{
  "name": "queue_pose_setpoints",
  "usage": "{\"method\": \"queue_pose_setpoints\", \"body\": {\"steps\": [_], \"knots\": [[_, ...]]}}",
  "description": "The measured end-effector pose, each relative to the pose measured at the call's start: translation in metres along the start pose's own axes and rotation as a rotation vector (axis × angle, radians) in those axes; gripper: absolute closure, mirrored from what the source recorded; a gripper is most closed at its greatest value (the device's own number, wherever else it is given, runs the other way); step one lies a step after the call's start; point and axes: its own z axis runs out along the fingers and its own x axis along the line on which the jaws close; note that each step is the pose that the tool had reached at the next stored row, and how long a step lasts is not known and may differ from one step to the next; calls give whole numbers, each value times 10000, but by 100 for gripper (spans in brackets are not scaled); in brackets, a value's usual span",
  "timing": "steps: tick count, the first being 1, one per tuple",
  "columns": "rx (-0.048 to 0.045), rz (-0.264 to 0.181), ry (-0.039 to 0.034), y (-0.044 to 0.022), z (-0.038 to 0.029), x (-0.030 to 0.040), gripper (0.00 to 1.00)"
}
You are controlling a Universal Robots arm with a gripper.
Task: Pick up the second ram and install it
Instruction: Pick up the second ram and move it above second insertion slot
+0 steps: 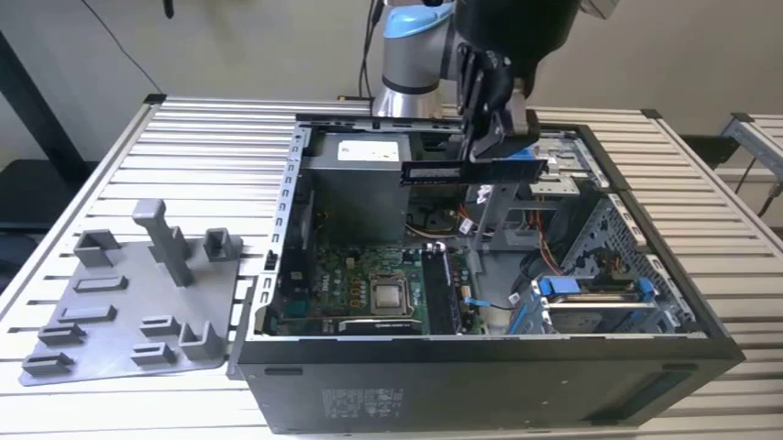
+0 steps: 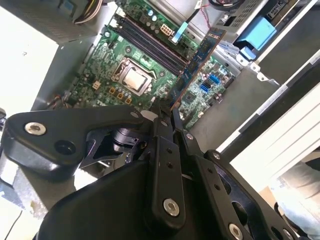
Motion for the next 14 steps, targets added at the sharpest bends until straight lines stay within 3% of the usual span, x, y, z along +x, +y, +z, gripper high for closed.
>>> {"method": "queue_pose_setpoints", "body": {"steps": [7,14], "knots": [[0,0,1,-17,3,-66,86],[0,0,1,-25,12,-231,86]]}}
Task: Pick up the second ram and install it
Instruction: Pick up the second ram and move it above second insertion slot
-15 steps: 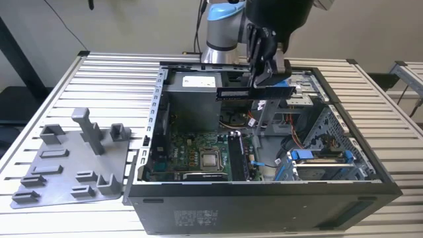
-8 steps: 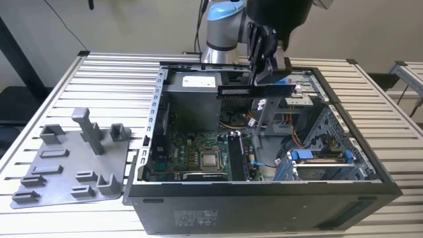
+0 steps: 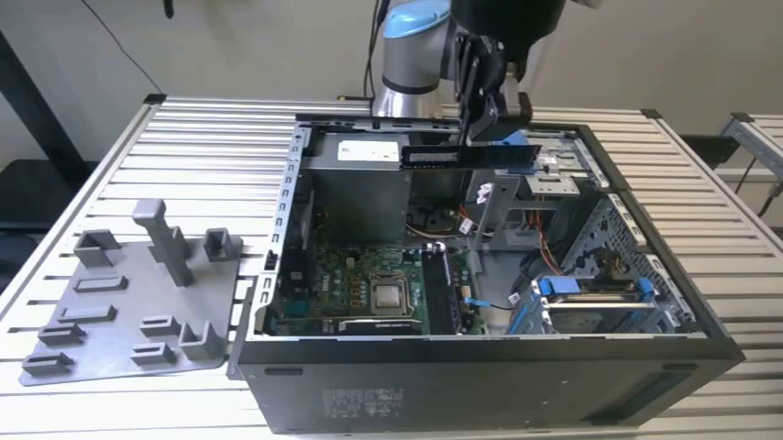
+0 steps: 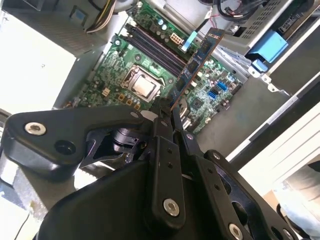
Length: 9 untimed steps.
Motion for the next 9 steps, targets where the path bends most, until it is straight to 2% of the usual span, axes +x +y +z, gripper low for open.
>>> {"method": "queue_pose_setpoints", "body": {"steps": [9], "knots": [[0,-1,0,-5,5,-100,86]]}}
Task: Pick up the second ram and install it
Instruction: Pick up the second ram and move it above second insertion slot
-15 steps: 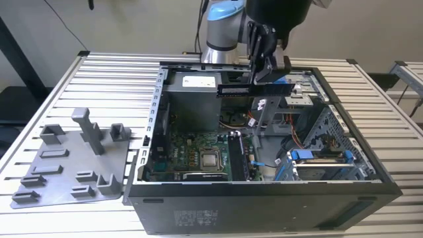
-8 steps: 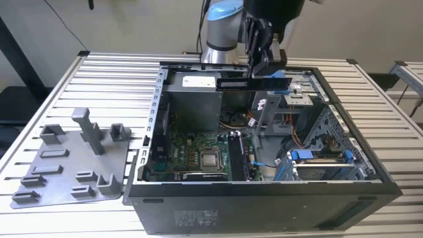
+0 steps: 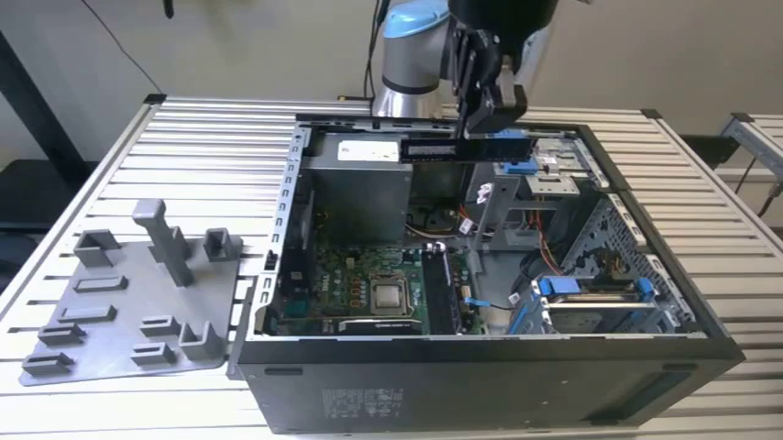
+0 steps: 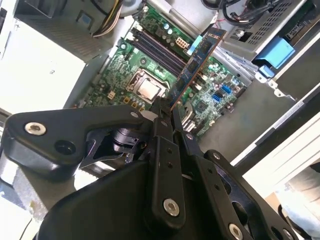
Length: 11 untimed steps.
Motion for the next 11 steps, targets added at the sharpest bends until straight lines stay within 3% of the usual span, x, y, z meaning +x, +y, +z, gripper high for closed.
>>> {"method": "queue_pose_setpoints", "body": {"steps": [11], "knots": [[0,0,0,-3,3,-67,86]]}}
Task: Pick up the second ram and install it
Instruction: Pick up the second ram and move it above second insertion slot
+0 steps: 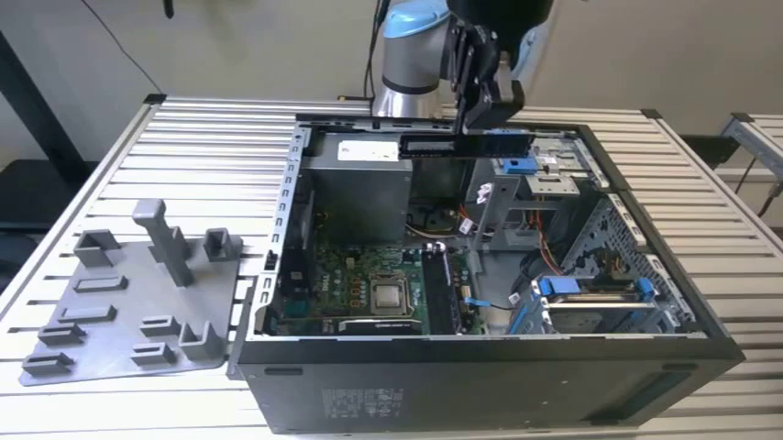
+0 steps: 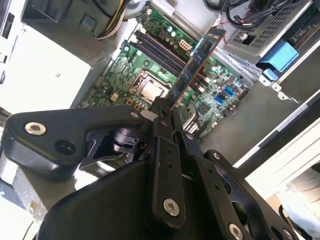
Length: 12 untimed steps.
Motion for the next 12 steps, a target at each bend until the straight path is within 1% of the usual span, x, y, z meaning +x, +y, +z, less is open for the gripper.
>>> {"method": "queue_pose_setpoints", "body": {"steps": [9,12], "knots": [[0,0,0,-2,2,-40,86],[0,0,0,-2,2,-41,86]]}}
